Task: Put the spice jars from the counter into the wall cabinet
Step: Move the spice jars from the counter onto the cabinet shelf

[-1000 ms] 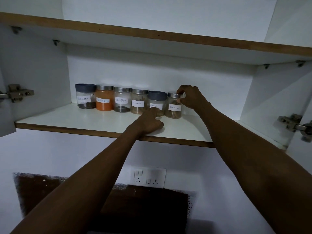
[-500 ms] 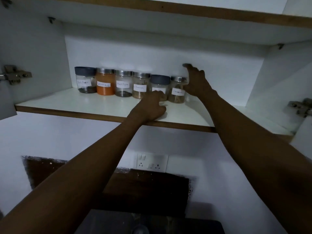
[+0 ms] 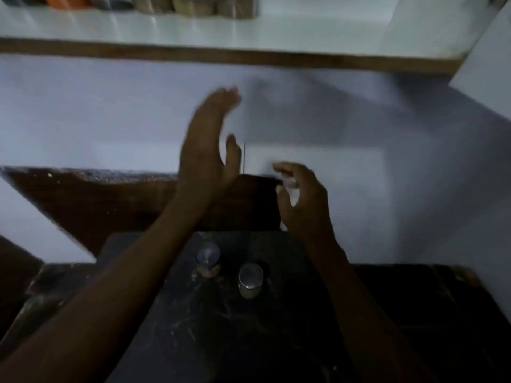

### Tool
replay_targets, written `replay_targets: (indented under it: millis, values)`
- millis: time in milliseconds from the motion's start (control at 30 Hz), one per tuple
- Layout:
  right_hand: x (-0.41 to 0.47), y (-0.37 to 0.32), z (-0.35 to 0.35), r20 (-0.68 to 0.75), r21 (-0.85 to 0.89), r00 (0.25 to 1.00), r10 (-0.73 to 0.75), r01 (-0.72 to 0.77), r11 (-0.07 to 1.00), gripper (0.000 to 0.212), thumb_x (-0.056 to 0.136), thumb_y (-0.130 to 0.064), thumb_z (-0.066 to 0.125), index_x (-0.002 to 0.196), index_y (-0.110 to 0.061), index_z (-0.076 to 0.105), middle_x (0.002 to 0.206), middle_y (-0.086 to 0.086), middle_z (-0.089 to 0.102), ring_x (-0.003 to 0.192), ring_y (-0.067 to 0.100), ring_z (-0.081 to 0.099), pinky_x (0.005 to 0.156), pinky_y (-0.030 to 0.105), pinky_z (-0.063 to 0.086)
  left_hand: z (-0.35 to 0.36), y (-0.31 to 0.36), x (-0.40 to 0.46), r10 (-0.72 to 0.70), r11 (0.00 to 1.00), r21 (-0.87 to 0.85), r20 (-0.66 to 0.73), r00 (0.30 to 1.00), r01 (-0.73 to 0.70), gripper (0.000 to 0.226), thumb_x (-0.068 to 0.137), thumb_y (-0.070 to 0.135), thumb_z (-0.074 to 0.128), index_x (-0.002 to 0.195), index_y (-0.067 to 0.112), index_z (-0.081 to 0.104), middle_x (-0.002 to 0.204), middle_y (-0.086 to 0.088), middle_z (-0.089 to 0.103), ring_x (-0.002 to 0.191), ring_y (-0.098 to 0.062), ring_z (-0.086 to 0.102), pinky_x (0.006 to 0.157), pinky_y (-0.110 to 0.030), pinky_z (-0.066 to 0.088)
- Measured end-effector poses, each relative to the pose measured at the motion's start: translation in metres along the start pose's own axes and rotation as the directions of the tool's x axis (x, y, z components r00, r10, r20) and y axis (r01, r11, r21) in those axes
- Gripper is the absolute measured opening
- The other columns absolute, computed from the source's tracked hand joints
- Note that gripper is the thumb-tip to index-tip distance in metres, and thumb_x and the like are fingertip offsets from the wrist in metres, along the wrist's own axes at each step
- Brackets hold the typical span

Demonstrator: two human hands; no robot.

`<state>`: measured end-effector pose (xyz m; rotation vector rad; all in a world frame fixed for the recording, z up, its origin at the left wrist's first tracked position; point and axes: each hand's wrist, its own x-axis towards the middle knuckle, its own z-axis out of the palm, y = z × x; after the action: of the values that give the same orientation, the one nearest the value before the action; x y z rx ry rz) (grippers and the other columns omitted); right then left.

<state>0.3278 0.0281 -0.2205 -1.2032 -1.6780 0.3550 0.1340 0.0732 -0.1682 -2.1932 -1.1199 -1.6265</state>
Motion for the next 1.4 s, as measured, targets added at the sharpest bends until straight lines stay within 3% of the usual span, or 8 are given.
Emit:
replay_targets:
  millis: [100,267,600,733,933,1067,1233,1400]
  values:
    - [-0.054,0.063,0.011,0.18,-0.13,0.943,0.279,-0.259,0.957,0.042,0.095,-0.009,0.064,0.134,-0.026,0.06,0.134,-0.005,0.062,0.114,0.01,0.061,0.095,0.006,0.046,0.048,0.023,-0.116,-0.203,0.964,-0.1,0.313,0.928,0.245,0.062,0.091,-0.008,0.058,0.151,-0.005,0.042,0.161,-0.018,0.039,0.155,-0.031,0.03,0.123,-0.053,0.03]
    - [-0.122,0.128,0.044,0.35,-0.177,0.792,0.5,-0.468,0.866,0.047,0.093,-0.006,0.065,0.135,-0.027,0.057,0.139,-0.005,0.059,0.125,0.011,0.057,0.111,0.038,0.05,0.087,0.026,-0.257,-0.411,0.855,0.039,0.66,0.629,0.518,0.076,0.09,0.005,0.068,0.158,0.002,0.033,0.167,-0.016,0.026,0.158,-0.031,0.019,0.123,-0.057,0.028]
    - [-0.164,0.17,0.089,0.443,-0.343,0.652,0.615,-0.511,0.788,0.056,0.088,-0.01,0.069,0.137,-0.032,0.053,0.143,-0.007,0.054,0.132,0.014,0.054,0.106,0.03,0.049,0.118,-0.018,-0.303,-0.591,0.744,0.406,0.771,0.238,0.53,0.106,0.081,0.03,0.079,0.164,0.015,0.015,0.172,-0.009,0.009,0.158,-0.031,0.02,0.119,-0.055,0.038]
    - [-0.173,0.177,0.105,0.486,-0.341,0.597,0.638,-0.543,0.767,0.057,0.085,-0.013,0.072,0.137,-0.027,0.053,0.141,0.0,0.056,0.131,0.02,0.056,0.098,0.024,0.043,0.137,-0.022,-0.315,-0.568,0.762,0.465,0.814,0.122,0.45,0.102,0.084,0.035,0.079,0.163,0.016,0.017,0.17,-0.011,0.014,0.149,-0.037,0.036,0.111,-0.054,0.045]
    - [-0.188,0.181,0.102,0.535,-0.357,0.539,0.65,-0.553,0.753,0.065,0.083,-0.01,0.07,0.143,-0.025,0.048,0.147,0.004,0.052,0.137,0.023,0.051,0.107,0.031,0.045,0.141,-0.022,-0.325,-0.599,0.754,0.477,0.782,0.174,0.453,0.086,0.08,0.04,0.081,0.151,0.02,0.037,0.15,-0.008,0.042,0.129,-0.033,0.055,0.099,-0.047,0.053]
    - [-0.184,0.178,0.1,0.528,-0.348,0.576,0.624,-0.524,0.777,0.074,0.085,-0.016,0.073,0.152,-0.019,0.041,0.152,0.007,0.049,0.143,0.024,0.047,0.119,0.034,0.038,0.135,-0.016,-0.316,-0.595,0.761,0.435,0.764,0.25,0.481,0.081,0.076,0.05,0.077,0.143,0.018,0.042,0.139,-0.006,0.05,0.119,-0.031,0.058,0.094,-0.046,0.053]
    - [-0.168,0.156,0.103,0.538,-0.357,0.642,0.546,-0.413,0.838,0.107,0.082,-0.029,0.079,0.162,-0.034,0.009,0.168,0.001,0.023,0.156,0.025,0.023,0.127,0.047,0.026,0.111,-0.007,-0.284,-0.583,0.737,0.295,0.733,0.351,0.608,0.078,0.068,0.049,0.075,0.135,0.024,0.044,0.131,0.0,0.054,0.116,-0.025,0.058,0.093,-0.045,0.054]
    - [-0.132,0.115,0.091,0.544,-0.19,0.774,0.323,-0.262,0.946,0.113,0.073,-0.063,0.068,0.16,-0.046,-0.002,0.17,-0.003,0.017,0.156,0.023,0.022,0.124,0.051,0.03,0.068,-0.002,-0.232,-0.57,0.746,0.147,0.646,0.508,0.649,0.099,0.069,0.05,0.079,0.153,0.021,0.035,0.149,0.003,0.049,0.132,-0.016,0.053,0.109,-0.038,0.049]
